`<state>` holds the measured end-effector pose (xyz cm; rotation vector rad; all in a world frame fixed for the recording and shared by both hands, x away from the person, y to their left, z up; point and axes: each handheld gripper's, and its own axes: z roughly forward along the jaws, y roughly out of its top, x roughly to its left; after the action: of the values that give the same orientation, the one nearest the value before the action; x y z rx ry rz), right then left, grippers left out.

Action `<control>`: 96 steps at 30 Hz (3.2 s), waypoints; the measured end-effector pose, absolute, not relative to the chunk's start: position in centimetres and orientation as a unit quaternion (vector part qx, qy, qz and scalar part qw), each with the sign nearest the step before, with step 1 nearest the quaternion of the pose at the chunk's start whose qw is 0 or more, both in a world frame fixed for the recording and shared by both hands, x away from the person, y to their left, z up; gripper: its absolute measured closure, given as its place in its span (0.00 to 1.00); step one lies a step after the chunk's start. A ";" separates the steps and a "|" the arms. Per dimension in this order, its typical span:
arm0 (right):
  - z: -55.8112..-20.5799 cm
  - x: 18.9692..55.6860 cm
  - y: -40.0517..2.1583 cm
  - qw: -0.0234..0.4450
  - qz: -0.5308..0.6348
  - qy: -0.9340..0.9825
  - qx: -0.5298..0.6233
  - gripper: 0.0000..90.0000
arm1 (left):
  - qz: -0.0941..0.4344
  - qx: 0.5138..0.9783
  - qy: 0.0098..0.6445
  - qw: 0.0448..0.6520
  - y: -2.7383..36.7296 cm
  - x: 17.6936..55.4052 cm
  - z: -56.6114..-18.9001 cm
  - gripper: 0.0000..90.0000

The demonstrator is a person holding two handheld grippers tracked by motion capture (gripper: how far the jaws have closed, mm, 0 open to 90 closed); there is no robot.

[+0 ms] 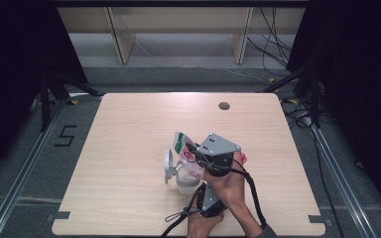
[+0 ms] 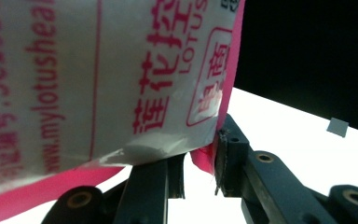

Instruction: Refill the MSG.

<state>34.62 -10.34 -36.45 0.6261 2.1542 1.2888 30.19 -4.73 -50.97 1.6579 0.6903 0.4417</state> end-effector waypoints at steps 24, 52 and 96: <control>-36.4 34.3 -9.9 0.275 0.480 0.802 0.225 1.00 | 0.193 0.718 0.290 0.603 -4.6 30.2 -50.9 0.84; -36.4 34.3 -10.0 0.273 0.482 0.800 0.229 1.00 | 0.194 0.718 0.289 0.602 -4.6 30.1 -50.8 0.84; -36.4 33.9 -9.5 0.280 0.477 0.805 0.216 1.00 | 0.196 0.716 0.289 0.605 -4.6 30.1 -50.8 0.84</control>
<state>33.94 -9.55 -36.37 0.5788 2.1568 1.2782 30.05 -4.58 -50.85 1.6559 0.6689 0.4535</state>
